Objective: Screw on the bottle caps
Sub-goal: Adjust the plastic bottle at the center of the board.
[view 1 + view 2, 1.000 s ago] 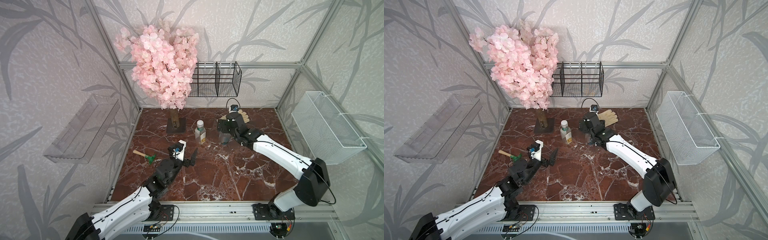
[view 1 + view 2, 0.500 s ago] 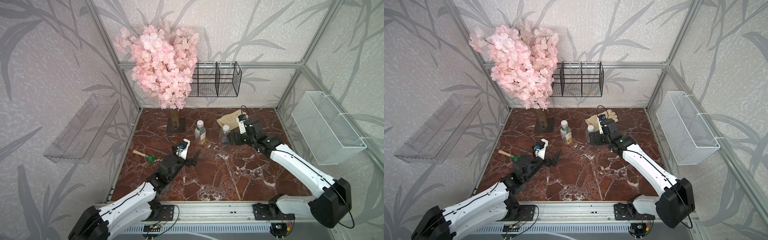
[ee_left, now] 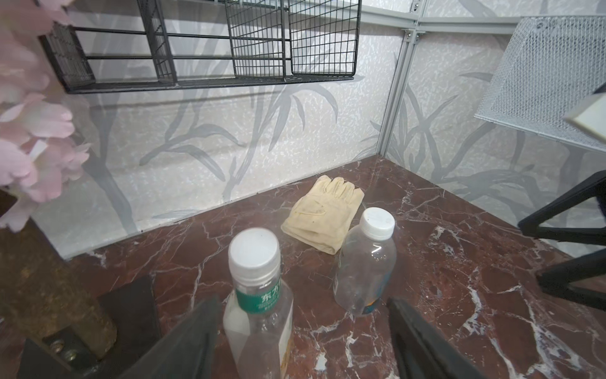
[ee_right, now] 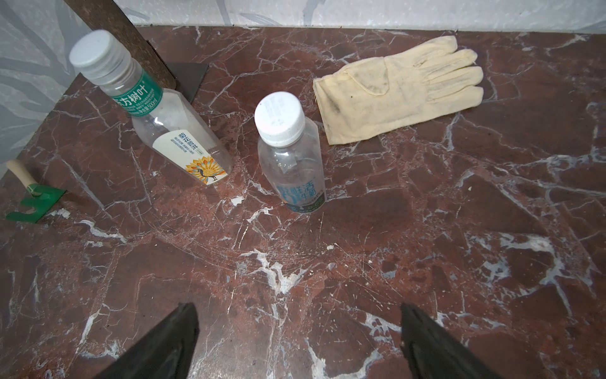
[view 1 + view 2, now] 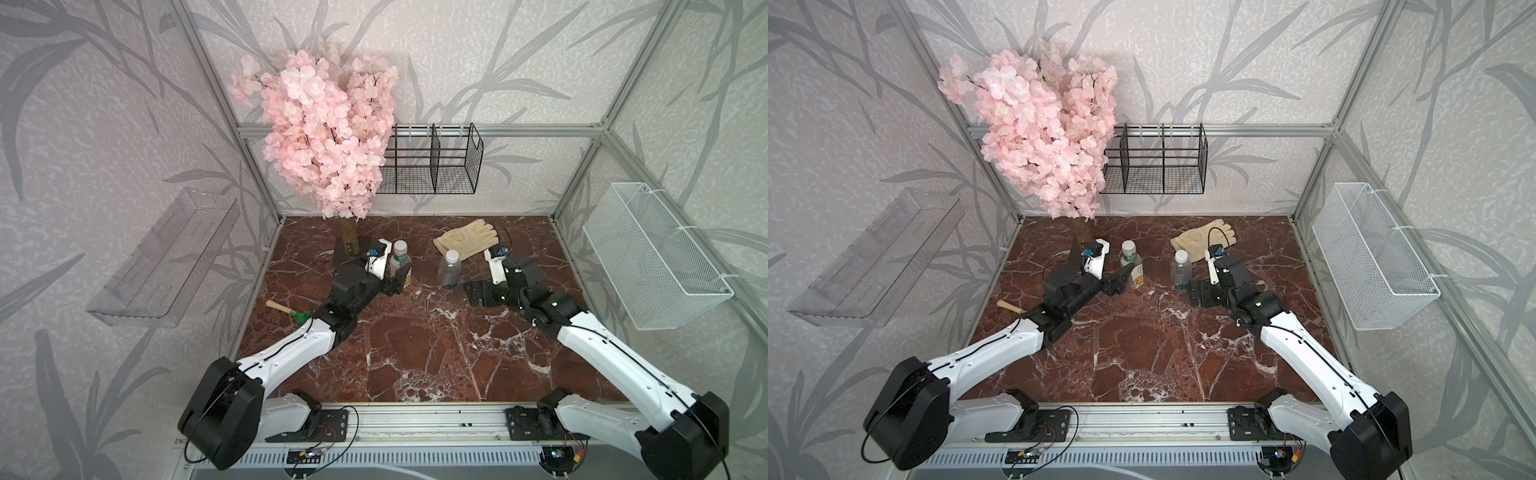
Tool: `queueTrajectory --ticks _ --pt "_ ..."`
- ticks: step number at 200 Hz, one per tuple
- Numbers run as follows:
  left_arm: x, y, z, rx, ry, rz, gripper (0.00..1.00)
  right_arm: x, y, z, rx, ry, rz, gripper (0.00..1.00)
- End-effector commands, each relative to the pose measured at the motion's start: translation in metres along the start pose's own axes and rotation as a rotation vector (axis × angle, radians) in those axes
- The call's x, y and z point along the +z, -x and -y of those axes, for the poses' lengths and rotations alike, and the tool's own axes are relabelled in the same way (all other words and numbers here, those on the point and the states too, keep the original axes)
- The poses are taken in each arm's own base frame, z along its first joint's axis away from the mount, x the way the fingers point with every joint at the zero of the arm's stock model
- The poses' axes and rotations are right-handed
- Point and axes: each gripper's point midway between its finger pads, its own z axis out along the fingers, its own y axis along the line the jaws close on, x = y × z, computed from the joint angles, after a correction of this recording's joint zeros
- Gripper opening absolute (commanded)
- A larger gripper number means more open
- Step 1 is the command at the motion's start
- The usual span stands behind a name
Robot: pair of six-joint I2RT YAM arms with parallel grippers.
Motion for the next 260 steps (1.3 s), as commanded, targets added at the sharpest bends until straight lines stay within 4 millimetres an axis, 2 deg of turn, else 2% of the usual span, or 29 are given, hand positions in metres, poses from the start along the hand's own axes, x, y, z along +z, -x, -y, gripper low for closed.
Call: queueTrajectory --ticks 1,49,108,169,191,222,238,260 --pt "0.017 0.011 -0.005 0.006 -0.008 0.020 0.78 -0.007 -0.001 0.004 -0.003 -0.004 0.016 0.99" --pt "0.049 0.001 -0.026 -0.001 0.029 -0.023 0.67 -0.012 -0.008 0.008 -0.018 -0.006 0.017 0.99" --pt "0.067 -0.003 -0.027 0.017 -0.017 -0.045 0.59 -0.015 -0.014 0.012 -0.030 -0.017 0.017 0.99" --pt "0.073 -0.015 -0.016 0.018 -0.091 -0.068 0.51 -0.013 -0.017 0.016 -0.034 -0.028 0.015 0.99" --pt "0.075 -0.017 -0.015 0.021 -0.100 -0.075 0.37 -0.012 -0.018 0.016 -0.036 -0.029 0.012 0.99" --pt "0.076 -0.020 -0.012 0.032 -0.122 -0.084 0.25 -0.011 -0.020 0.017 -0.041 -0.030 0.008 0.99" --pt "0.074 -0.017 -0.004 0.050 -0.171 -0.072 0.20 -0.011 -0.020 0.017 -0.045 -0.032 0.007 0.99" --pt "0.068 -0.013 0.020 0.097 -0.314 -0.048 0.17 -0.012 -0.020 0.018 -0.049 -0.032 0.008 0.99"
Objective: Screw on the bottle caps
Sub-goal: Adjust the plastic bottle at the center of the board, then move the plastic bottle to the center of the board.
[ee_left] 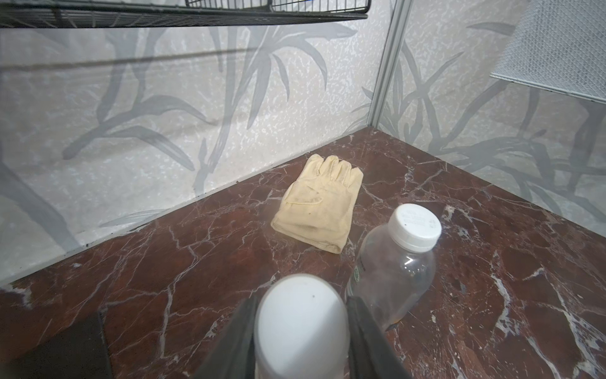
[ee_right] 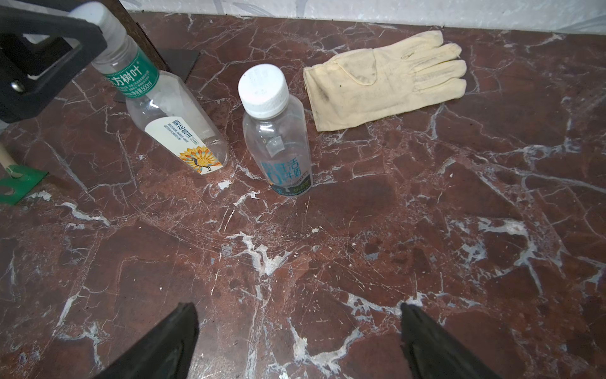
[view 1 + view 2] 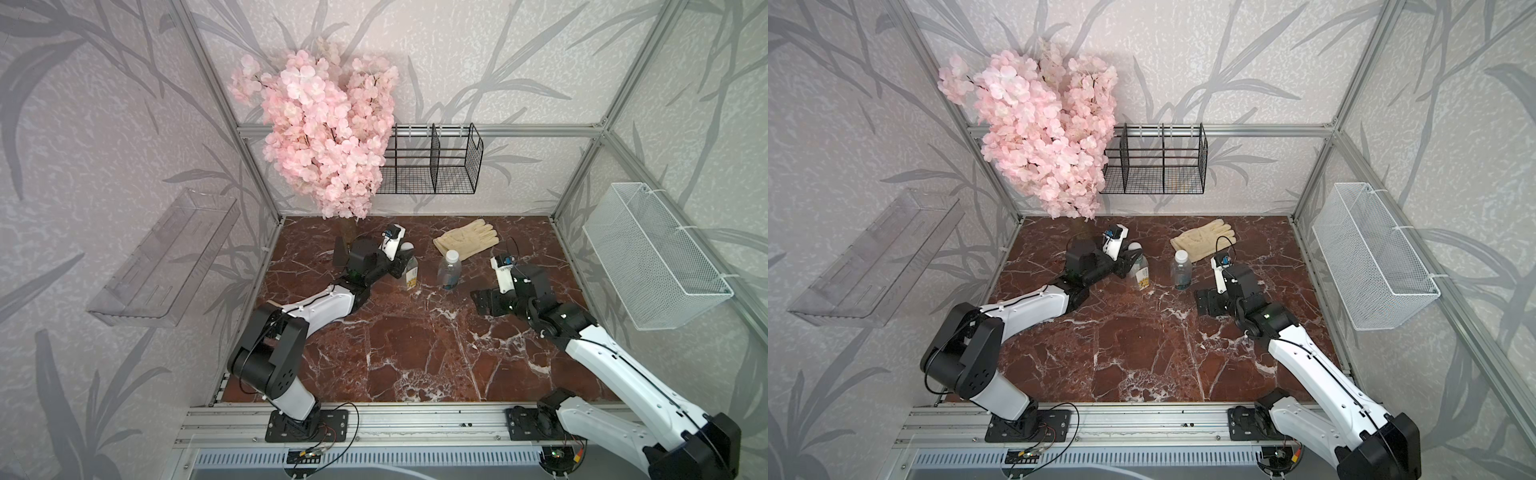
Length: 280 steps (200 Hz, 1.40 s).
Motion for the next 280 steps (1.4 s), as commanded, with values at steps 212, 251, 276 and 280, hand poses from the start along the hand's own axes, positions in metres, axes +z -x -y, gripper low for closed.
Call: queueTrajectory --ticks 212,251,276,280 --pt "0.001 -0.012 0.059 0.183 -0.476 -0.075 0.61 -0.010 -0.001 0.003 -0.032 0.011 0.046 0.99" --pt "-0.001 -0.003 0.057 0.172 -0.456 -0.063 0.78 -0.011 0.002 0.001 -0.037 0.014 0.051 0.99" --pt "-0.009 0.014 0.056 0.166 -0.435 -0.027 0.90 -0.009 0.012 0.000 -0.042 0.013 0.064 0.99" --pt "-0.011 0.018 0.056 0.166 -0.430 -0.019 0.93 -0.009 0.015 0.000 -0.044 0.011 0.067 0.99"
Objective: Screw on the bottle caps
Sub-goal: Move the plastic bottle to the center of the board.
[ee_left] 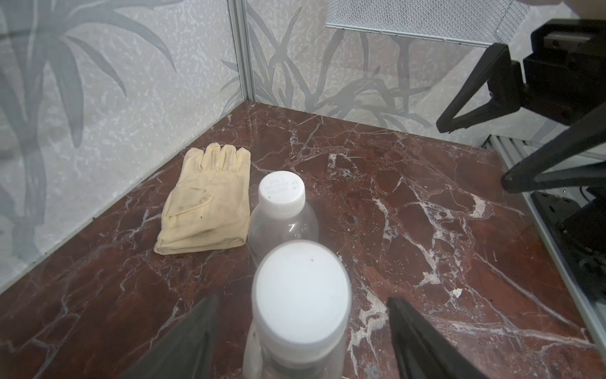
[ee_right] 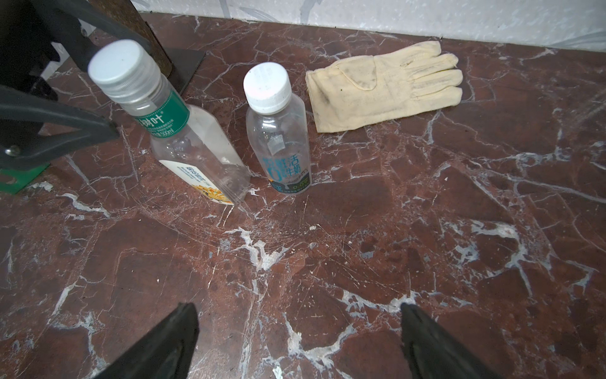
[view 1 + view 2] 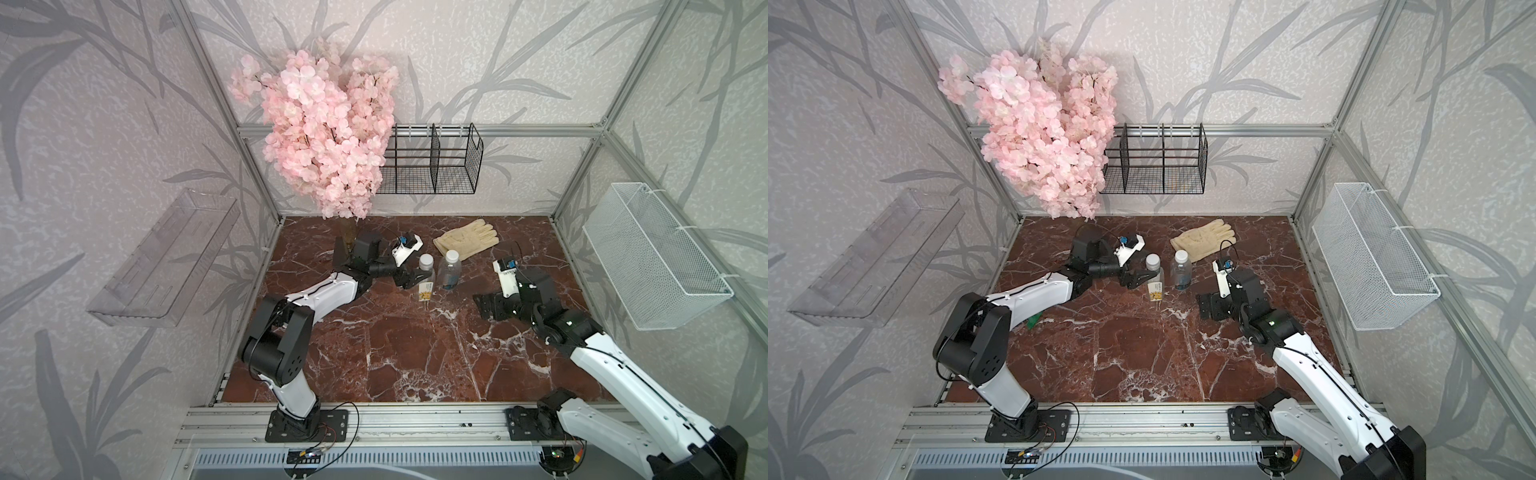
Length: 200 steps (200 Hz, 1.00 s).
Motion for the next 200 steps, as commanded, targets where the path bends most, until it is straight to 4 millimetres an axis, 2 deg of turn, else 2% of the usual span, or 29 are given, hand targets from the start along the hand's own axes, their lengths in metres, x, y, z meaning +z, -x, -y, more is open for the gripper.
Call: queueTrajectory --ticks 1,13,35,70,110,132,162,200 --pt "-0.016 0.031 0.000 0.024 0.035 0.060 0.93 0.000 0.021 -0.002 -0.012 0.002 0.045 0.99" --pt "-0.024 0.040 0.002 0.029 0.062 0.079 1.00 0.003 0.030 -0.002 -0.011 -0.007 0.047 0.99" --pt "-0.040 0.051 0.005 0.031 0.124 0.100 1.00 0.011 0.048 0.000 0.005 -0.040 0.041 0.99" --pt "-0.071 0.056 0.009 0.001 0.252 0.106 1.00 0.032 0.084 -0.001 0.022 -0.078 0.022 0.99" --pt "-0.103 0.062 0.026 -0.001 0.321 0.124 1.00 0.058 0.106 -0.008 0.027 -0.075 -0.022 0.97" --pt "-0.117 0.063 0.035 0.025 0.344 0.123 1.00 0.070 0.108 -0.011 0.024 -0.083 -0.057 0.91" --pt "-0.131 0.058 0.041 0.061 0.389 0.113 1.00 0.083 0.103 -0.019 -0.003 -0.089 -0.111 0.88" --pt "-0.133 0.046 0.045 0.066 0.394 0.100 1.00 0.100 0.096 -0.028 -0.041 -0.099 -0.156 0.84"
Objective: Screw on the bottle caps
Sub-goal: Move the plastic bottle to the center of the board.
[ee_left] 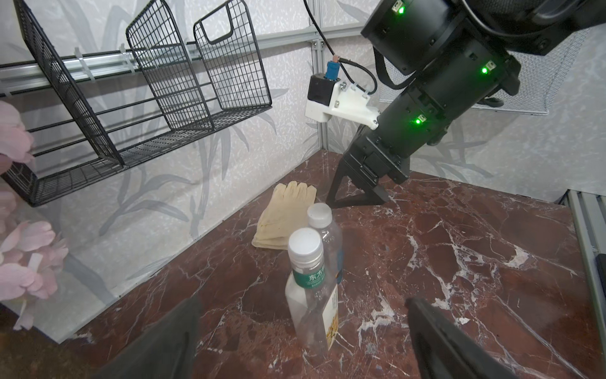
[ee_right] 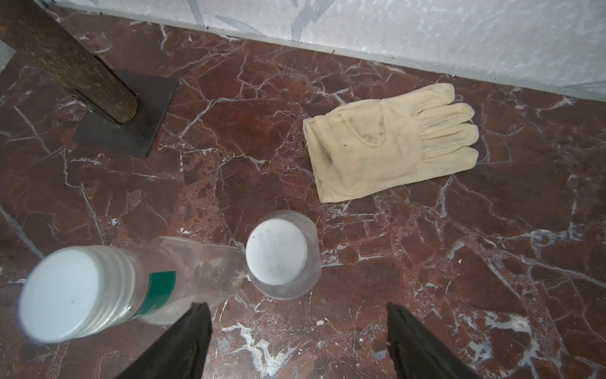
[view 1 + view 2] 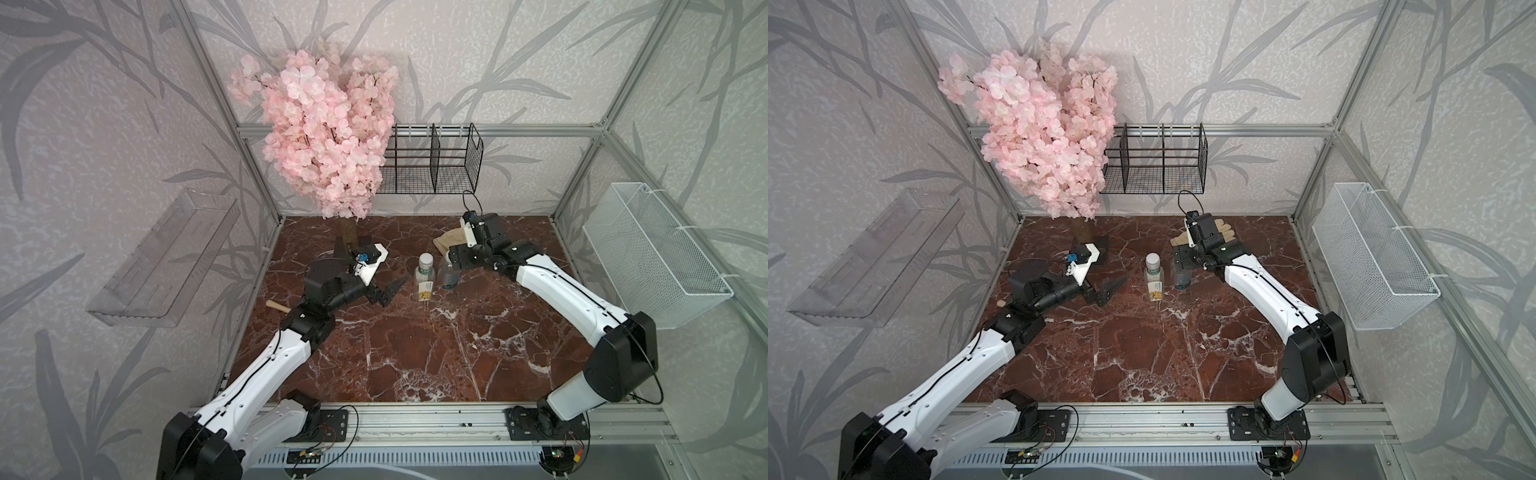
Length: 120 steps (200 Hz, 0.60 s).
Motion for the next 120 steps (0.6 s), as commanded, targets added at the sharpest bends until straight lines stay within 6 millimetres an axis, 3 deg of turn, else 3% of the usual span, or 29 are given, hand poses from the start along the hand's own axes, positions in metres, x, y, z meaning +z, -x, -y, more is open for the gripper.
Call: queueTrajectory --ticks 1,120 --pt "-0.003 -0.013 -0.002 0.009 0.020 -0.033 1.00 0.004 0.000 -0.003 -0.025 -0.024 -0.026 0.84" --pt "-0.003 -0.023 0.001 0.001 0.013 -0.050 1.00 0.044 -0.001 -0.012 -0.074 -0.041 -0.083 0.67"
